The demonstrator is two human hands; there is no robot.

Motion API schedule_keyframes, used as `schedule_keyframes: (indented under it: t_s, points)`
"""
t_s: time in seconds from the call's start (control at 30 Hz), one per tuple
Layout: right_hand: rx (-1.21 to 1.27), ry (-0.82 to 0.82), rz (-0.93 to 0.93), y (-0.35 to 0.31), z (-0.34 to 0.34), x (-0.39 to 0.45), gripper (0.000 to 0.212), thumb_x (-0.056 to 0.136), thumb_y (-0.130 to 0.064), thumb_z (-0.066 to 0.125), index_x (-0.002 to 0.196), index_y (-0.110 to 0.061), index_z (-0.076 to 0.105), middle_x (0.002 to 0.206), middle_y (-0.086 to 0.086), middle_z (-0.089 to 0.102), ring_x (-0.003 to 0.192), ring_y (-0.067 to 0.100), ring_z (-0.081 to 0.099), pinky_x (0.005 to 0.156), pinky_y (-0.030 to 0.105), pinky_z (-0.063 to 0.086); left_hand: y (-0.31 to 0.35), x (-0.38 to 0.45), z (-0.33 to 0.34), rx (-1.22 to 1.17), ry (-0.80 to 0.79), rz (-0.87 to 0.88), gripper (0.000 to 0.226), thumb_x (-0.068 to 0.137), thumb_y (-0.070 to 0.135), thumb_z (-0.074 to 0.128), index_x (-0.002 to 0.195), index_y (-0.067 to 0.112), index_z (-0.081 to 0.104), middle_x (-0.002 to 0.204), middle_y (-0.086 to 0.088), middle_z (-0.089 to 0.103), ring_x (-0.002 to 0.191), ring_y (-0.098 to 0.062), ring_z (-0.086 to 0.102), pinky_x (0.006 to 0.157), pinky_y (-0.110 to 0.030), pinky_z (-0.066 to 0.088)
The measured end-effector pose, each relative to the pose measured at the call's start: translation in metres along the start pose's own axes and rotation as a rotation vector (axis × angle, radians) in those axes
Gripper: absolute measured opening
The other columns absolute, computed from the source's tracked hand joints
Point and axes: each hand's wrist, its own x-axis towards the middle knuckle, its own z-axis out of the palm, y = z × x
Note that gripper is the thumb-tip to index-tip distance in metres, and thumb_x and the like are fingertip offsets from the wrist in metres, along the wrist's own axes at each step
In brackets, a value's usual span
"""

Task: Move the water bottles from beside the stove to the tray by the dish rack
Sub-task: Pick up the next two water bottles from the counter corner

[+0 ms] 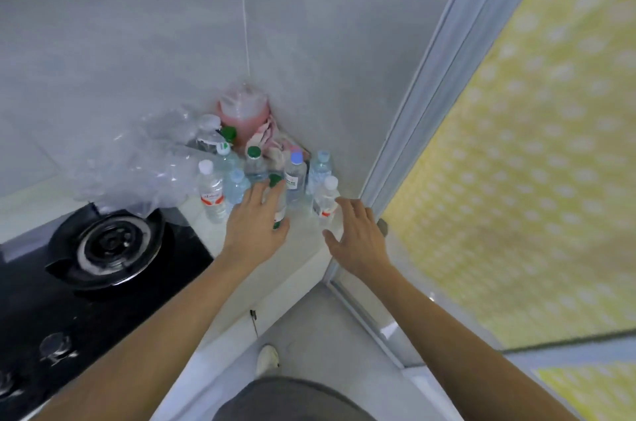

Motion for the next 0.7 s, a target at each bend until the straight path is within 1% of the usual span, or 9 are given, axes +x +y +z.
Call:
schedule_keyframes:
  t_s: [0.13, 0.2, 0.27, 0.33, 0.4, 0.5, 0.57, 0.63, 0.7]
  points:
    - [0.122, -0.027, 0.108, 0.018, 0.013, 0.062, 0.079, 0.091, -0.042, 0.075, 0.154, -0.019, 0.034, 0.147, 0.007, 0.045, 0.132, 0.037, 0.049, 0.102, 0.049, 0.047, -0.013, 0.051, 0.020, -0.021, -0.042, 0.017, 0.074, 0.088, 0.032, 0.071, 0.155, 0.023, 0.040, 0.154, -0.013, 0.044, 0.137, -0.038, 0.048, 0.095, -0.053, 0.056]
    - [0.202, -0.078, 0.134, 0.026, 0.024, 0.086, 0.085, 0.086, -0.040, 0.081, 0.153, -0.018, 0.035, 0.145, 0.009, 0.048, 0.131, 0.038, 0.051, 0.107, 0.049, 0.045, -0.017, 0.067, 0.030, -0.075, -0.082, -0.011, 0.075, 0.089, 0.031, 0.071, 0.157, 0.023, 0.039, 0.154, -0.012, 0.044, 0.137, -0.038, 0.047, 0.095, -0.053, 0.056]
    - [0.253, -0.136, 0.128, 0.032, 0.036, 0.107, 0.086, 0.080, -0.039, 0.086, 0.149, -0.022, 0.037, 0.141, 0.007, 0.052, 0.128, 0.035, 0.055, 0.105, 0.047, 0.047, -0.022, 0.078, 0.042, -0.155, -0.105, -0.042, 0.074, 0.090, 0.027, 0.073, 0.156, 0.021, 0.041, 0.151, -0.010, 0.046, 0.135, -0.035, 0.048, 0.095, -0.051, 0.056]
    - [0.318, -0.176, 0.120, 0.041, 0.048, 0.122, 0.081, 0.077, -0.035, 0.089, 0.143, -0.025, 0.043, 0.136, 0.004, 0.059, 0.122, 0.032, 0.060, 0.098, 0.042, 0.051, -0.025, 0.082, 0.053, -0.243, -0.109, -0.108, 0.076, 0.089, 0.019, 0.076, 0.156, 0.019, 0.040, 0.149, -0.007, 0.046, 0.133, -0.031, 0.051, 0.100, -0.045, 0.053]
    - [0.383, -0.195, 0.110, 0.052, 0.060, 0.130, 0.077, 0.075, -0.031, 0.091, 0.139, -0.026, 0.048, 0.131, 0.001, 0.063, 0.117, 0.030, 0.063, 0.094, 0.040, 0.052, -0.030, 0.080, 0.065, -0.338, -0.094, -0.221, 0.080, 0.087, 0.014, 0.078, 0.156, 0.021, 0.037, 0.152, -0.004, 0.046, 0.133, -0.026, 0.052, 0.106, -0.039, 0.049]
    - [0.466, -0.246, 0.110, 0.068, 0.074, 0.140, 0.079, 0.071, -0.029, 0.094, 0.137, -0.033, 0.050, 0.130, -0.006, 0.065, 0.116, 0.023, 0.061, 0.094, 0.035, 0.049, -0.035, 0.077, 0.078, -0.424, -0.062, -0.369, 0.087, 0.086, 0.017, 0.083, 0.156, 0.030, 0.032, 0.156, 0.003, 0.050, 0.137, -0.018, 0.053, 0.111, -0.036, 0.046]
    - [0.501, -0.294, 0.102, 0.076, 0.081, 0.146, 0.083, 0.067, -0.031, 0.096, 0.136, -0.035, 0.050, 0.131, -0.007, 0.065, 0.118, 0.022, 0.061, 0.098, 0.036, 0.049, -0.033, 0.075, 0.084, -0.462, -0.050, -0.451, 0.082, 0.084, 0.024, 0.086, 0.150, 0.032, 0.039, 0.149, 0.006, 0.057, 0.133, -0.016, 0.056, 0.109, -0.035, 0.047]
    - [0.517, -0.343, 0.085, 0.083, 0.089, 0.153, 0.086, 0.064, -0.036, 0.097, 0.136, -0.036, 0.050, 0.132, -0.006, 0.066, 0.121, 0.022, 0.062, 0.102, 0.039, 0.051, -0.030, 0.073, 0.094, -0.469, -0.064, -0.512, 0.070, 0.079, 0.027, 0.089, 0.137, 0.033, 0.049, 0.134, 0.007, 0.065, 0.121, -0.019, 0.063, 0.101, -0.036, 0.050]
    - [0.515, -0.379, 0.067, 0.089, 0.095, 0.159, 0.089, 0.062, -0.041, 0.098, 0.137, -0.036, 0.051, 0.133, -0.007, 0.067, 0.122, 0.021, 0.062, 0.103, 0.038, 0.051, -0.026, 0.069, 0.105, -0.486, -0.095, -0.559, 0.067, 0.074, 0.027, 0.093, 0.128, 0.033, 0.055, 0.122, 0.010, 0.068, 0.112, -0.019, 0.066, 0.097, -0.039, 0.053]
